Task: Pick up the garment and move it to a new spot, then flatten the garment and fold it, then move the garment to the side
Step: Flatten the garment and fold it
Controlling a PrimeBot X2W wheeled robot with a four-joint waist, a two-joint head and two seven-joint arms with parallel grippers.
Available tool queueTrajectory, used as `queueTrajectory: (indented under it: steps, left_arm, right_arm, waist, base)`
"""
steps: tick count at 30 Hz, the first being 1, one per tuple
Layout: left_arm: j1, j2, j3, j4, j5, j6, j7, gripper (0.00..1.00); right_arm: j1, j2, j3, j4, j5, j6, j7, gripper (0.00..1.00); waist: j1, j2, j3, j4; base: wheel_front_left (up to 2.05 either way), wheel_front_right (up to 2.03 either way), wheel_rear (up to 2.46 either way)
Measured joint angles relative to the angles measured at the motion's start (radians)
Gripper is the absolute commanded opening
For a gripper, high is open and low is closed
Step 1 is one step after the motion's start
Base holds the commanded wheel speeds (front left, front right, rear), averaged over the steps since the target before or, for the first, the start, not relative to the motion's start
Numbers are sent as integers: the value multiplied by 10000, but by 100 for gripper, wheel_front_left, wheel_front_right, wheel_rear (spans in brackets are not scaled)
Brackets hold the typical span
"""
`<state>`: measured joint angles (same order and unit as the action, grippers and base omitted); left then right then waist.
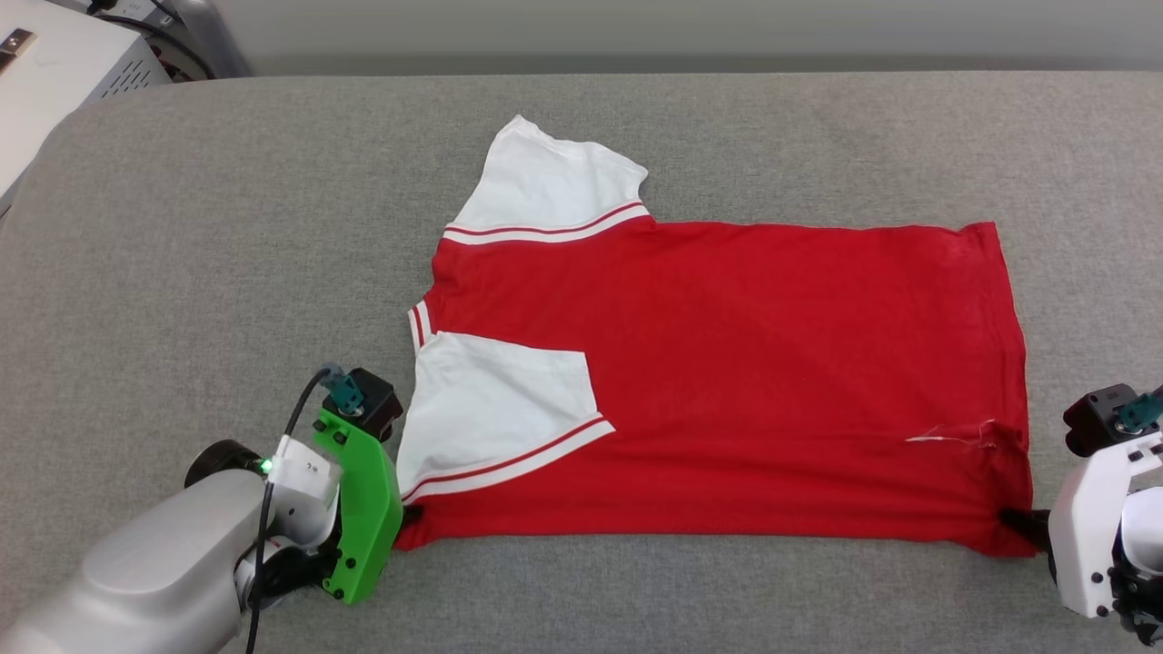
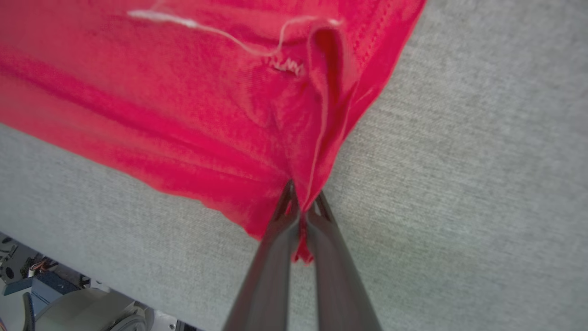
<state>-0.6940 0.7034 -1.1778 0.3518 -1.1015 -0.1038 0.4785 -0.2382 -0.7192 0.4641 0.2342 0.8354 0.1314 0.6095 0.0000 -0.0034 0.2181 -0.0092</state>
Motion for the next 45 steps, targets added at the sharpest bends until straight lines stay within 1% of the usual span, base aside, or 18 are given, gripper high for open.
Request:
queueTrajectory:
  steps: [1,2,3,4,5,8,12,14,17,21,22,24,29,32,36,40,42,45]
  left_arm:
    - [0,-31,12,65,0,-31,-48,31]
    - [0,-61,19,127,-6,-61,-81,72]
    - [0,-75,44,159,-4,-65,-165,100]
    - [0,-81,58,184,6,-67,-270,100]
    - [0,-86,59,190,17,-67,-357,100]
    - [1,-38,92,211,111,-54,-587,100]
    - [-18,228,295,-13,203,167,-989,100]
    - [-89,314,472,-138,263,240,-1246,100]
    - [-337,349,769,-328,299,347,-1641,100]
    - [-956,380,1147,-422,771,627,-2196,100]
    - [-1519,322,1425,-380,1093,855,-2667,100]
    - [-1885,213,1615,-297,1321,1005,-2966,100]
    - [-2986,-184,1808,293,1682,986,-3179,100]
    - [-3768,-531,1866,732,1827,794,-3035,100]
    - [-5122,-857,1868,1419,1973,441,-2412,100]
    - [-6439,-1193,1871,2219,1866,192,-1195,100]
    - [-6965,-1379,1841,2522,1866,107,-780,100]
    - [-7691,-1615,1741,2999,1689,-23,311,100]
  right_arm:
    - [-4,36,-12,54,0,0,-115,0]
    - [-6,65,-13,98,-27,0,-267,0]
    - [-6,86,-13,134,-67,2,-366,2]
    - [-7,113,-21,171,-92,2,-512,60]
    - [-7,128,-31,173,-180,2,-723,100]
    - [-6,199,-234,161,-326,0,-1398,100]
    - [-5,228,-828,-38,-828,0,-2598,100]
    - [-5,351,-1250,-146,-1116,0,-3216,100]
    - [-6,757,-2013,-336,-1701,0,-4144,100]
    - [-7,1641,-3012,-782,-2729,0,-5256,100]
    - [-2,2399,-3630,-1158,-3446,0,-5891,100]
    - [1,2940,-3983,-1419,-3927,0,-6330,100]
    - [19,3833,-4426,-1883,-4673,0,-7068,100]
    - [41,4123,-4452,-2052,-4932,0,-7313,100]
    - [49,4387,-4372,-2389,-5141,0,-7440,100]
    - [-144,4537,-4226,-2673,-5223,0,-7576,100]
    - [-314,4575,-4136,-2796,-5235,0,-7647,100]
    - [-560,4535,-3937,-2993,-5526,0,-7735,100]
  waist:
    - [0,0,13,1]
    - [0,0,1,2]
    - [0,-1,-18,6]
    - [0,-1,-55,10]
    - [0,0,-101,12]
    - [0,-1,-260,15]
    - [0,0,-517,34]
    - [0,0,-628,42]
    - [0,0,-757,28]
    - [0,0,-763,-97]
    - [0,0,-618,-186]
    - [0,-1,-473,-258]
    - [0,-1,-17,-440]
    - [0,-1,299,-573]
    - [0,0,790,-787]
    - [0,0,1382,-1029]
    - [0,0,1678,-1144]
    - [1,0,2162,-1325]
  base:
    - [0,0,0]
    - [0,0,0]
    - [0,0,0]
    - [0,0,0]
    - [0,0,0]
    - [0,0,0]
    - [0,0,0]
    - [0,0,0]
    - [0,0,0]
    - [0,0,0]
    - [0,0,0]
    - [0,0,0]
    - [0,0,0]
    - [0,0,0]
    - [0,0,0]
    - [0,0,0]
    - [0,0,0]
    - [0,0,0]
